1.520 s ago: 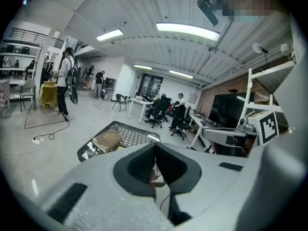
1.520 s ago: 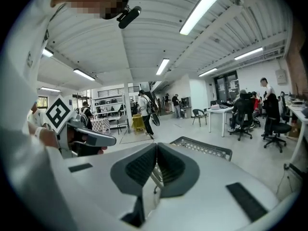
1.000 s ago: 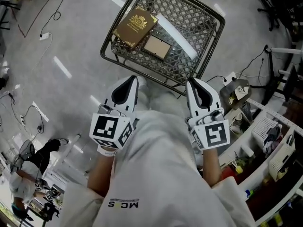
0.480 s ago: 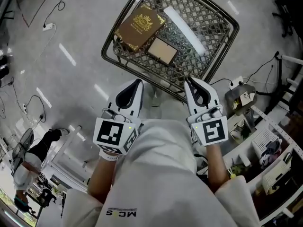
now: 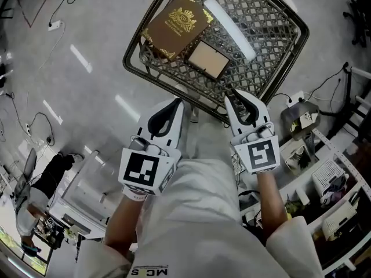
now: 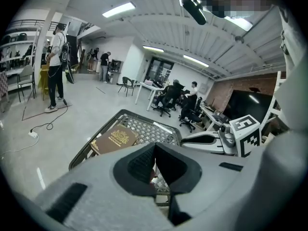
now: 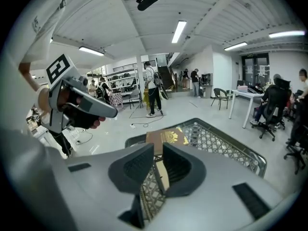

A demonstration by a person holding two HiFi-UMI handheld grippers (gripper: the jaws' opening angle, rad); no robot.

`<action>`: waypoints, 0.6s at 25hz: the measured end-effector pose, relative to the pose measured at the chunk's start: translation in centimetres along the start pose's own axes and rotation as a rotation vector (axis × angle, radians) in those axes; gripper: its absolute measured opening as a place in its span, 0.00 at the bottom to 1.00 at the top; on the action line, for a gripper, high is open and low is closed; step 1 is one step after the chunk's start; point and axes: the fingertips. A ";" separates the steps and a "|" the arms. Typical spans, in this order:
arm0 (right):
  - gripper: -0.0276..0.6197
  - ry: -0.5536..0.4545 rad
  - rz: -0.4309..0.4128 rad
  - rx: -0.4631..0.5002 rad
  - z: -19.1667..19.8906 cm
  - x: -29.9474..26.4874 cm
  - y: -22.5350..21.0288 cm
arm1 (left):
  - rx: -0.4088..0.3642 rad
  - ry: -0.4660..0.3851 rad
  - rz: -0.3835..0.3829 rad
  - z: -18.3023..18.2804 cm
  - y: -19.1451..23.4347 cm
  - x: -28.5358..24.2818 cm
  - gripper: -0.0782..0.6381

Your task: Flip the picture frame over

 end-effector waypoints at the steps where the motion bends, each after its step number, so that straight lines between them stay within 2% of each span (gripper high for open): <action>1: 0.12 0.009 -0.002 0.004 0.4 -0.6 0.0 | 0.003 0.004 0.000 0.4 0.3 -0.2 0.14; 15: 0.14 0.103 -0.042 0.058 5.9 -6.8 -0.3 | 0.026 0.042 -0.013 4.2 3.0 -3.1 0.14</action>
Point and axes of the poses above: the fingertips, and each gripper's own axes: x backward along the fingers, y to its left, z out of its underside, and after that the axes turned 5 degrees about -z, right-handed
